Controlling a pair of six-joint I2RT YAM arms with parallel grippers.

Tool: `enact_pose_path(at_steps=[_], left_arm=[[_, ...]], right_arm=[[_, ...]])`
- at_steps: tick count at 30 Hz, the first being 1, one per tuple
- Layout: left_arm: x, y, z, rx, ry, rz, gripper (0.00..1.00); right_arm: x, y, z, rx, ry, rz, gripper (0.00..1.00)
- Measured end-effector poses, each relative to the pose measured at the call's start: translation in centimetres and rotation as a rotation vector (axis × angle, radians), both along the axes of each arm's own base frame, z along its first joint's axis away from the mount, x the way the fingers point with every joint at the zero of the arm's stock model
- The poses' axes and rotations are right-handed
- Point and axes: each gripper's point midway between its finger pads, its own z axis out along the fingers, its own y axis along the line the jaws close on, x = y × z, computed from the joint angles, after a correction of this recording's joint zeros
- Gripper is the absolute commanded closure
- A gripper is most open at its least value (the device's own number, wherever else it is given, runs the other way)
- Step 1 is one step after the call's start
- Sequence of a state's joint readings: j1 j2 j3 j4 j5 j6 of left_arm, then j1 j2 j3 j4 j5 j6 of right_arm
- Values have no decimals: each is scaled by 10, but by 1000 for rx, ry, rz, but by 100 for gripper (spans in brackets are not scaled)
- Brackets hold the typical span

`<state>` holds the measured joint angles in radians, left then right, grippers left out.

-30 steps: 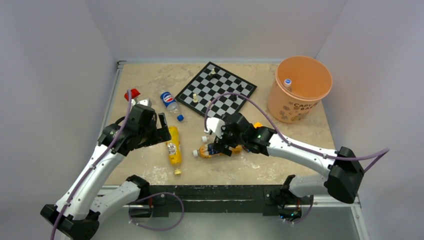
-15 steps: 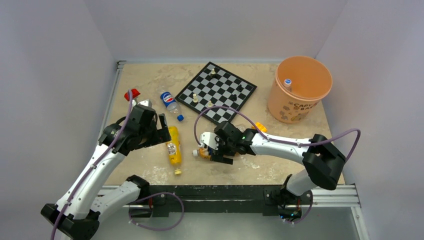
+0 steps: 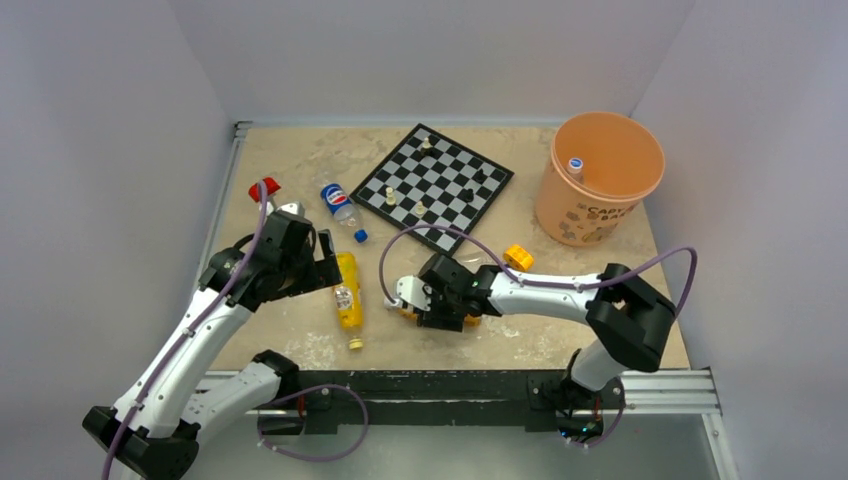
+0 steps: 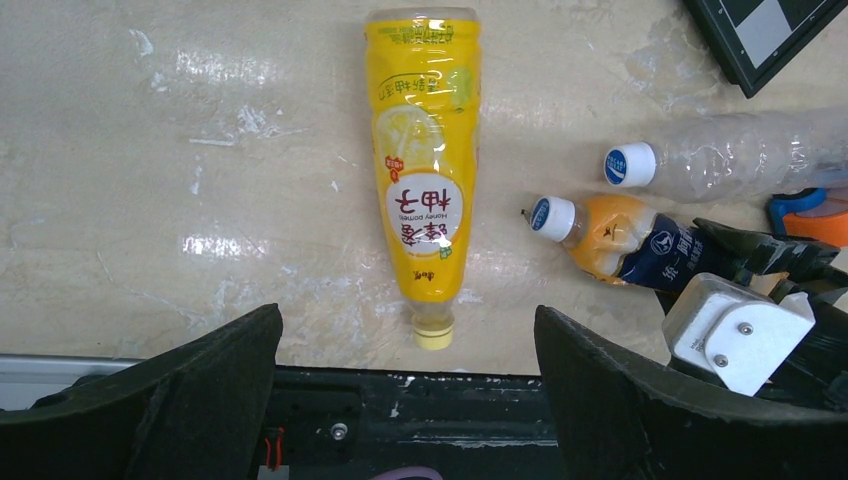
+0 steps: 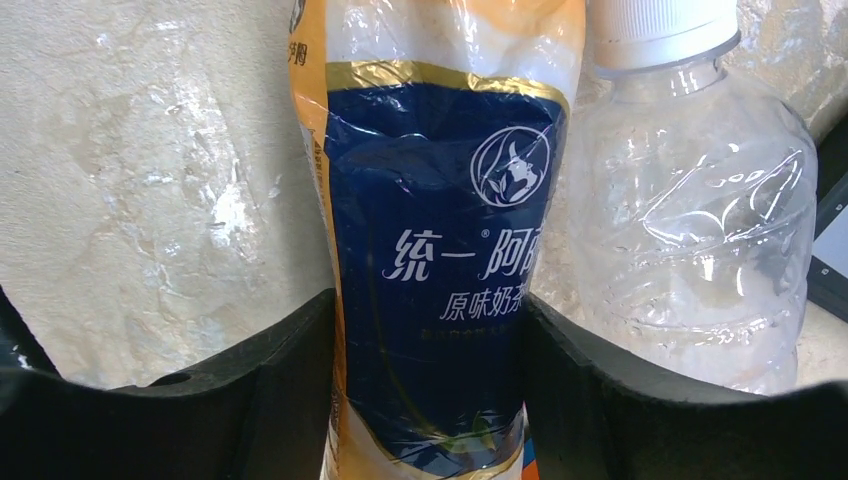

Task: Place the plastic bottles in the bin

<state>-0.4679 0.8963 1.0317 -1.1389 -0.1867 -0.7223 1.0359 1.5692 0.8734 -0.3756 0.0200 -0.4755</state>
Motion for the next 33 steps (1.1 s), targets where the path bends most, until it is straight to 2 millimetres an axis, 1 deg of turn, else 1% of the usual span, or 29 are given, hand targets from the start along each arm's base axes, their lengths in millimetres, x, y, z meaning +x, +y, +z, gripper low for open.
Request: enact_pose_path(at_steps=[2,4,6,8,9,10,11,13,15,17,18,19,20,21,23,25,27,29,31,33], left_arm=[[0,0,0,1,0,1,0],[0,1,0,5,-1,3,0],[0,2,0,10,-1,5,0],[0,4,0,15,-5,9,0],[0,5,1,17,-9,11,0],[0,6,2,18,-15,14,0],[-1,6,2,19,-19,15,0],[-1,8,4,22,-27,20,0],[-1,10,5,29,-32,25,0],[0,11,6,33,-38,29,0],[1,11,7,33,-41,30,0],[1,11,8,33,-42,30,0],[1,11,8,32,-43,30,0],[1,11,8,32,-43,30,0],[1,11,8,32,-42,30,0],[1,11,8,32,-42,30,0],[1,11,9,34,-43,27,0],[0,11,11,35,-46,24,0],[1,11,14,35,-51,22,0],[1,12,16,35,-55,22,0]], right_arm=[[-2,1,0,-3,-1,3,51],[-6,0,2,-8,0,5,51],[-9,-3,8,-7,1,5,51],[-12,-6,25,14,-11,1,51],[-12,-7,39,39,-25,-1,51],[-11,-5,60,85,-51,-3,51],[-10,-3,77,128,-73,-5,52],[-4,2,123,244,-144,-20,54],[6,1,181,384,-255,-68,54],[19,-9,234,509,-345,-145,55],[31,-19,258,567,-384,-205,55],[47,-34,283,620,-428,-288,55],[64,-50,303,659,-471,-375,55],[77,-64,316,684,-504,-443,54],[105,-100,339,708,-587,-605,54],[124,-129,349,713,-641,-726,54],[140,-156,356,712,-692,-825,55],[156,-189,359,697,-745,-936,56],[174,-227,362,680,-796,-1057,58],[187,-255,363,671,-832,-1145,58]])
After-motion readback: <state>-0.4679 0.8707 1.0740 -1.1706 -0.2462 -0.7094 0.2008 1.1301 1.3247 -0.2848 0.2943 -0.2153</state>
